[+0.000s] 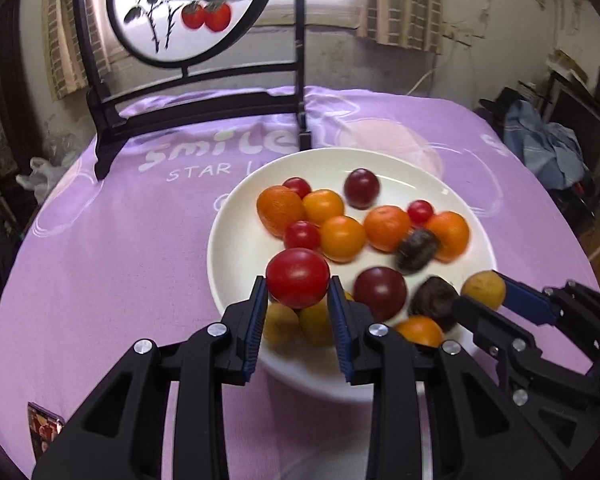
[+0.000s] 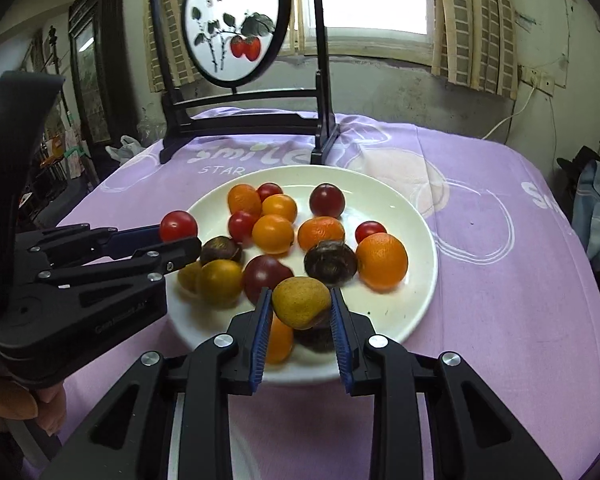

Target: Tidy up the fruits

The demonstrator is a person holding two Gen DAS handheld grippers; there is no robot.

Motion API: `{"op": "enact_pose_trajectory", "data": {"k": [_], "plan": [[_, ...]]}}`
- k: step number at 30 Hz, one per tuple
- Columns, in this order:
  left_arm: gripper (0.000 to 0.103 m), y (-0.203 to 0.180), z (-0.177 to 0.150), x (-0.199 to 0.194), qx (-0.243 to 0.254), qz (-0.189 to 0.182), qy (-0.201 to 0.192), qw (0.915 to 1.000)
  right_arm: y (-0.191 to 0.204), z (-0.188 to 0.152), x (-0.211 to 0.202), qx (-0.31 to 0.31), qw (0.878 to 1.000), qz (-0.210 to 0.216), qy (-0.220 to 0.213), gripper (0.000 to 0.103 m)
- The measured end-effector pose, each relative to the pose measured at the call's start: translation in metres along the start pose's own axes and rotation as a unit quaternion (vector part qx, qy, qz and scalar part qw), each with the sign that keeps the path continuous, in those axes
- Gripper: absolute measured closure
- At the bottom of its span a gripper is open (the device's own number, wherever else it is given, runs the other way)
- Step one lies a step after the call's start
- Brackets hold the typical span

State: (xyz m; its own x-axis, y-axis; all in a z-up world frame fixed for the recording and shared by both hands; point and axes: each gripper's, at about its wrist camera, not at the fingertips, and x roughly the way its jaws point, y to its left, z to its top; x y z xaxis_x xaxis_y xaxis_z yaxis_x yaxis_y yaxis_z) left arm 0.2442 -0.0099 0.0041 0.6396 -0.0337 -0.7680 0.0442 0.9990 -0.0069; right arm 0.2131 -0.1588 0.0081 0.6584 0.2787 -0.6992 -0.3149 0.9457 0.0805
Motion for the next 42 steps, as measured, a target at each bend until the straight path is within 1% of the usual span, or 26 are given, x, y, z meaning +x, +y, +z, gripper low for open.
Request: {"op": "enact_pose_trajectory", "data": {"k": [1,2,4,5,6,7,8,10,12,14,18,20,21,25,28,32,37,39,42], "plan": [[0.073,0.001,0.002,0.005,-0.005,-0.002,0.004,1.0000,-0.004,0.002,0.004,0.009,1.000,-0.001,-0.001,0.073],[0.073,0.001,0.005,0.010,-0.009,-0.002,0.005,0.9999,-0.008,0.004,0.007,0.021,1.000,0.000,-0.003,0.069],[0.072,0.001,0.009,0.017,-0.013,0.003,0.007,0.9999,-0.013,0.006,0.012,0.031,0.999,0.007,-0.006,0.065],[0.062,0.000,0.010,0.020,-0.014,0.005,0.007,0.9999,-0.016,0.007,0.012,0.036,0.999,0.002,-0.007,0.058],[0.049,-0.001,0.010,0.021,-0.015,0.009,0.005,0.9998,-0.018,0.006,0.011,0.042,0.999,0.002,-0.010,0.053],[0.045,-0.001,0.010,0.020,-0.016,0.014,0.000,0.9998,-0.020,0.005,0.009,0.047,0.999,0.005,-0.015,0.044],[0.041,-0.002,0.009,0.018,-0.016,0.018,-0.004,0.9997,-0.021,0.004,0.007,0.048,0.999,0.005,-0.016,0.044],[0.040,-0.004,0.006,0.014,-0.011,0.017,-0.010,0.9998,-0.022,0.000,0.002,0.043,0.999,0.003,-0.014,0.044],[0.036,-0.005,0.001,0.008,-0.010,0.015,-0.011,0.9998,-0.023,-0.006,-0.003,0.044,0.999,0.005,-0.011,0.043],[0.033,-0.005,-0.005,-0.001,-0.013,0.010,-0.015,0.9998,-0.023,-0.014,-0.011,0.046,0.999,0.005,-0.008,0.037],[0.024,-0.007,-0.023,-0.019,-0.011,0.006,-0.023,0.9997,-0.026,-0.032,-0.029,0.055,0.998,0.007,-0.005,0.033],[0.021,-0.008,-0.034,-0.030,-0.013,-0.001,-0.026,0.9996,-0.026,-0.045,-0.037,0.062,0.998,0.007,-0.001,0.028],[0.018,-0.008,-0.040,-0.034,-0.015,-0.003,-0.026,0.9996,-0.026,-0.050,-0.039,0.061,0.998,0.006,0.001,0.028],[0.017,-0.008,-0.063,-0.047,-0.023,-0.016,-0.020,0.9994,-0.021,-0.072,-0.052,0.053,0.999,-0.009,0.001,0.026],[0.014,-0.008,-0.082,-0.053,-0.025,-0.021,-0.011,0.9994,-0.018,-0.086,-0.060,0.056,0.998,-0.011,-0.002,0.023],[0.012,-0.008,-0.103,-0.058,-0.023,-0.018,-0.003,0.9996,-0.010,-0.098,-0.066,0.047,0.999,-0.020,-0.007,0.023],[0.009,-0.003,-0.121,-0.058,-0.025,-0.007,0.000,0.9997,0.002,-0.107,-0.068,0.011,0.999,-0.042,-0.016,0.022],[0.009,0.000,-0.125,-0.058,-0.029,-0.003,0.000,0.9996,0.005,-0.108,-0.069,0.000,0.999,-0.048,-0.019,0.022],[0.009,0.006,-0.125,-0.060,-0.035,-0.008,-0.004,0.9993,0.005,-0.108,-0.071,-0.008,0.998,-0.060,-0.020,0.021]]}}
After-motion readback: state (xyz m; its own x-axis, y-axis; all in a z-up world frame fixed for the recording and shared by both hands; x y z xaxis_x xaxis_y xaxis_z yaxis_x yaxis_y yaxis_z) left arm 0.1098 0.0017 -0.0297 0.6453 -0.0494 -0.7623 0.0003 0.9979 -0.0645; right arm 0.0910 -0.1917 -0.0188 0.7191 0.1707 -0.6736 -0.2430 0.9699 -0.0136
